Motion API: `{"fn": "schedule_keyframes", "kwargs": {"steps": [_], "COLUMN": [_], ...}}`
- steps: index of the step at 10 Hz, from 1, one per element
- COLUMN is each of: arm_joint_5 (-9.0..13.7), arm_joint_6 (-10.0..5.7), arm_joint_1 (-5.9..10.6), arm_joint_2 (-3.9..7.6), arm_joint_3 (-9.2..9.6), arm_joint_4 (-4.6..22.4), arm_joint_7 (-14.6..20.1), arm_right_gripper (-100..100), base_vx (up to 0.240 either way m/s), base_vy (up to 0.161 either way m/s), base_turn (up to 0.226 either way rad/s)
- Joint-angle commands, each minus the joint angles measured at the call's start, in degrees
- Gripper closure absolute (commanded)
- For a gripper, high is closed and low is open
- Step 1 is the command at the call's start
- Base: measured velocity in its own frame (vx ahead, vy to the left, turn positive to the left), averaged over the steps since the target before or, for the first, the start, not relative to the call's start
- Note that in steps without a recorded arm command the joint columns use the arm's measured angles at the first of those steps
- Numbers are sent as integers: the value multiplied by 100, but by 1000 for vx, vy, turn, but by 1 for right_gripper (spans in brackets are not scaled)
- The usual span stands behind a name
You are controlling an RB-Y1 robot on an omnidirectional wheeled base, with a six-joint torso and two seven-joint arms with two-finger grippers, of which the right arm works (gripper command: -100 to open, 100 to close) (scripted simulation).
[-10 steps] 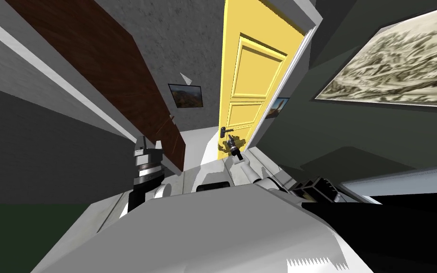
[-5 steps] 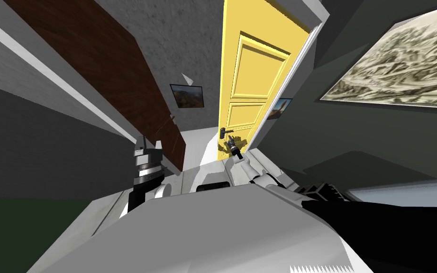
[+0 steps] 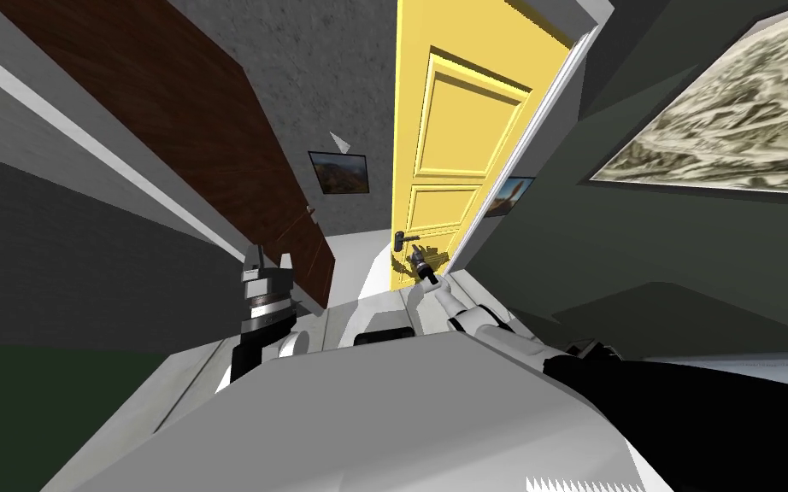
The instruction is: Push the door open
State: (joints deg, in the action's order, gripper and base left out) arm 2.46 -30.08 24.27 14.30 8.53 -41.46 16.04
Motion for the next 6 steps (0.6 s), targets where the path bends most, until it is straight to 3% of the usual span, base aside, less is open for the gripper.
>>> {"fn": "schedule_keyframes", "kwargs": {"steps": [1, 5, 6], "arm_joint_5": [1, 4, 3], "arm_joint_6": [-10, 11, 15], "arm_joint_1": [102, 317, 260], "arm_joint_2": [12, 65, 59], "arm_joint_3": [13, 51, 44], "arm_joint_4": [199, 587, 482], "arm_joint_7": [31, 118, 100], "arm_right_gripper": [-100, -100, -100], "base_vx": [24, 21, 13], "base_vy": [-76, -64, -33], "base_turn": [47, 46, 16]}}
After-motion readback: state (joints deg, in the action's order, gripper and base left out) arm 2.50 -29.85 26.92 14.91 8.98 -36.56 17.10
